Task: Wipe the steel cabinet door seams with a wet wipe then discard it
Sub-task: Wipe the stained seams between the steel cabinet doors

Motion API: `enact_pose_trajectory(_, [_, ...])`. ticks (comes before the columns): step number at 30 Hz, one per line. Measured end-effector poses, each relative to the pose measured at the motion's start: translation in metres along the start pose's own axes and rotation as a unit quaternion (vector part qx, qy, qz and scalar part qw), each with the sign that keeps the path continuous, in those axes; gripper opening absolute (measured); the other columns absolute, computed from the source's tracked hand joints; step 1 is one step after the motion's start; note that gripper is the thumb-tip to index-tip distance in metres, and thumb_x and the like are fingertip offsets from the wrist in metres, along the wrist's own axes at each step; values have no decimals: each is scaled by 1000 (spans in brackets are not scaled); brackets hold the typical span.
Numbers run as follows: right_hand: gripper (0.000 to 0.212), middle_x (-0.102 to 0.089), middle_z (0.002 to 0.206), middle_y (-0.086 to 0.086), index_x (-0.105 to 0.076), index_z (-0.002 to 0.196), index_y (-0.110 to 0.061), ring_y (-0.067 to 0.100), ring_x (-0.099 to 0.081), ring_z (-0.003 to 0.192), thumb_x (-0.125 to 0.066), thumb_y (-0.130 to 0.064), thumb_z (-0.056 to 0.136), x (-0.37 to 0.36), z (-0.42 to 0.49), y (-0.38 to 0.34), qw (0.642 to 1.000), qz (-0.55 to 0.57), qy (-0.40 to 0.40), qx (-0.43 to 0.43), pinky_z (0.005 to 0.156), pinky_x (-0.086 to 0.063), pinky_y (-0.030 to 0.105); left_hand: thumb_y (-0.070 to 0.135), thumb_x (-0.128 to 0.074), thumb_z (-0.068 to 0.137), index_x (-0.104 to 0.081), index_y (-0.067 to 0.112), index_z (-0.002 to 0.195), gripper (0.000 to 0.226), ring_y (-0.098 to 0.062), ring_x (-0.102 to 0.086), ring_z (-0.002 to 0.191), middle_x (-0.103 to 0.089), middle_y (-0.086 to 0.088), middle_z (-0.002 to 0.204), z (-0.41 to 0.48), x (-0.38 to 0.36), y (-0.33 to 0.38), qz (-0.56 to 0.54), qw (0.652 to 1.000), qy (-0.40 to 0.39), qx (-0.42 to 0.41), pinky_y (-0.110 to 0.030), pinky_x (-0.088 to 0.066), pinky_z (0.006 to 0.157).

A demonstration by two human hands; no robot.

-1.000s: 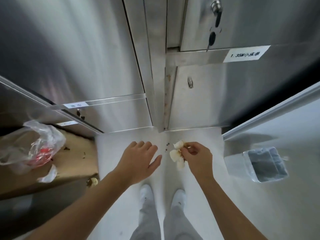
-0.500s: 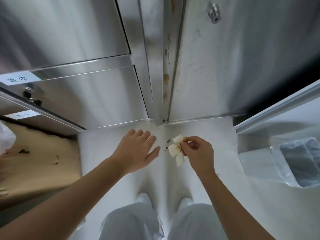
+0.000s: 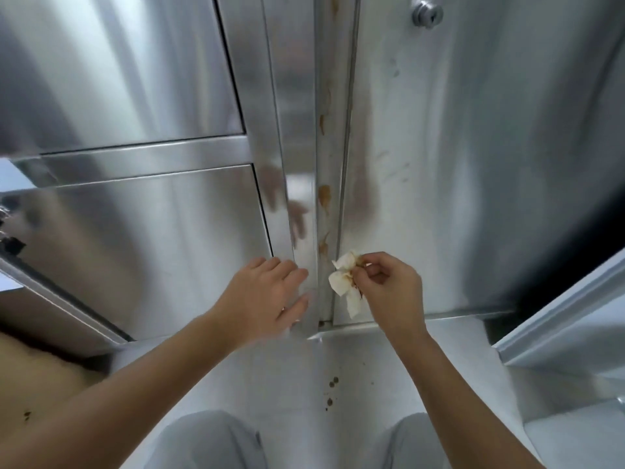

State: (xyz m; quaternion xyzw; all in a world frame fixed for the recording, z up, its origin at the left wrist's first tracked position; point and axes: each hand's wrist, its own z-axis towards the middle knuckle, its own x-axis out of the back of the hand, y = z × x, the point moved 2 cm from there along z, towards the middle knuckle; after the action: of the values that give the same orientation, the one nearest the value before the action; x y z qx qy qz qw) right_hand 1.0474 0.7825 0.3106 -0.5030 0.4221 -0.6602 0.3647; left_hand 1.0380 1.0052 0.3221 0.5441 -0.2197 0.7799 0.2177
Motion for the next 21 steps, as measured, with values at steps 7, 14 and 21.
enact_pose_trajectory(7, [12,-67,66,-9,-75,87,-28,11,-65,65,-75,-16,84,-5,34,-25,990,28,51,131,66,-58,37,44,-42,103,-68,17,115,39,-20,-66,84,-71,3,103,15,19,-11,-18,994,110,22,-36,-51,74])
enact_pose_trajectory(14, [19,-62,60,-4,-66,69,-26,13,-61,61,-77,-14,79,-8,54,-46,990,-16,97,99,62,-56,35,46,-41,102,-68,19,111,39,-21,-64,82,-71,4,97,37,72,-23,9,991,131,24,-37,-51,75])
enact_pose_trajectory(21, [19,-63,59,-5,-66,68,-26,12,-61,60,-76,-12,78,-12,56,-45,989,-44,103,98,56,-51,30,49,-35,102,-68,18,107,44,-21,-62,78,-66,5,87,43,92,-30,35,989,142,31,-39,-51,76])
